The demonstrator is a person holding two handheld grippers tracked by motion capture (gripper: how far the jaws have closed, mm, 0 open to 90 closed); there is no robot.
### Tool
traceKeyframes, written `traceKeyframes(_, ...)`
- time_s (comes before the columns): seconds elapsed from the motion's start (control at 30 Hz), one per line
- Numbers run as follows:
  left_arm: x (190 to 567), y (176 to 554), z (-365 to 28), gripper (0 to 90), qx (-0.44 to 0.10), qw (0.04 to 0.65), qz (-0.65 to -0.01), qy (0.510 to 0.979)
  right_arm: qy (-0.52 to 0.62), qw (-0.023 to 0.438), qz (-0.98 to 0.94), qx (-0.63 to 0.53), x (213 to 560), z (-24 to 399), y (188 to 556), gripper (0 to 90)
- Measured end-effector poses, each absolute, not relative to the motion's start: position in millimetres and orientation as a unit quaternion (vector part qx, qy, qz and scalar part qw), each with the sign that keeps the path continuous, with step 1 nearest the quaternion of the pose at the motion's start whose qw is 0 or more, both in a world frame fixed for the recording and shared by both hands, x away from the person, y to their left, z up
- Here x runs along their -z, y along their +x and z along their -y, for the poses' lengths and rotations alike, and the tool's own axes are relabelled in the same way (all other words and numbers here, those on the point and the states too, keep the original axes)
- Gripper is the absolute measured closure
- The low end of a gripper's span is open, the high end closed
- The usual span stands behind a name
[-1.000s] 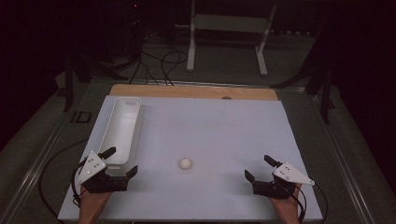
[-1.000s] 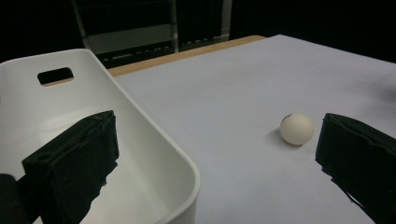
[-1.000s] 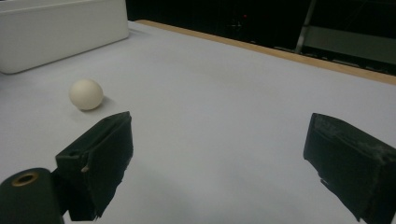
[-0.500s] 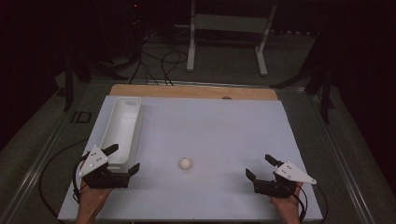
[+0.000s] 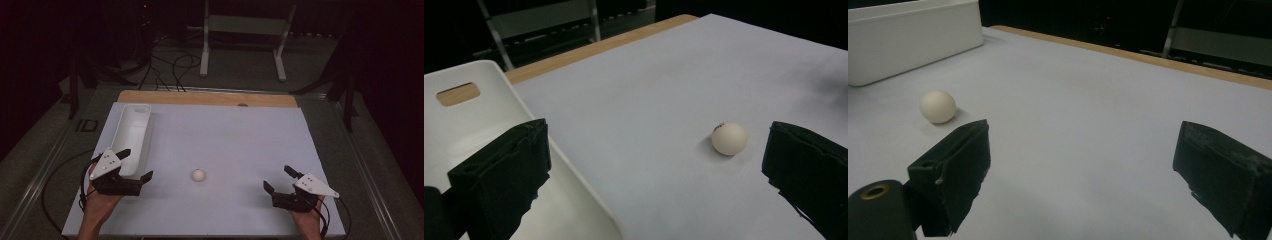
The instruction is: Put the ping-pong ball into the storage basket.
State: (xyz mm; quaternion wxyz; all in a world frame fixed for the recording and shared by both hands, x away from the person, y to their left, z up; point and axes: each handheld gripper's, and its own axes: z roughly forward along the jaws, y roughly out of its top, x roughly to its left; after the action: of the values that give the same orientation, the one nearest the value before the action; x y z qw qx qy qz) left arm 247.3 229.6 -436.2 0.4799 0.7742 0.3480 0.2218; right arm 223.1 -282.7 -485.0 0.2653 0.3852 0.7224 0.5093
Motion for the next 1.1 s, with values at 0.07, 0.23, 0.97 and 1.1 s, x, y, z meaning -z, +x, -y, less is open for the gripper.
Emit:
traceKeyframes(0.07,434.9,248.7,-226.9,0.0,-0.220,0.479,-0.344,0.777,0.385,0.266,-0.722,-0.510,484.8,282.9,223.1,7.9)
traceKeyframes(0.23,433.6,252.1,-223.2,0.0,-0.215,0.474,-0.336,0.785,0.384,0.266,-0.723,-0.509,485.0,283.7,223.5,7.9)
traceKeyframes(0.97,428.2,267.7,-203.1,0.0,-0.182,0.451,-0.310,0.817,0.389,0.266,-0.721,-0.507,484.5,284.2,224.3,7.9)
traceKeyframes(1.1,428.4,269.7,-200.1,0.0,-0.179,0.448,-0.307,0.820,0.391,0.267,-0.720,-0.508,484.2,284.6,224.0,7.9)
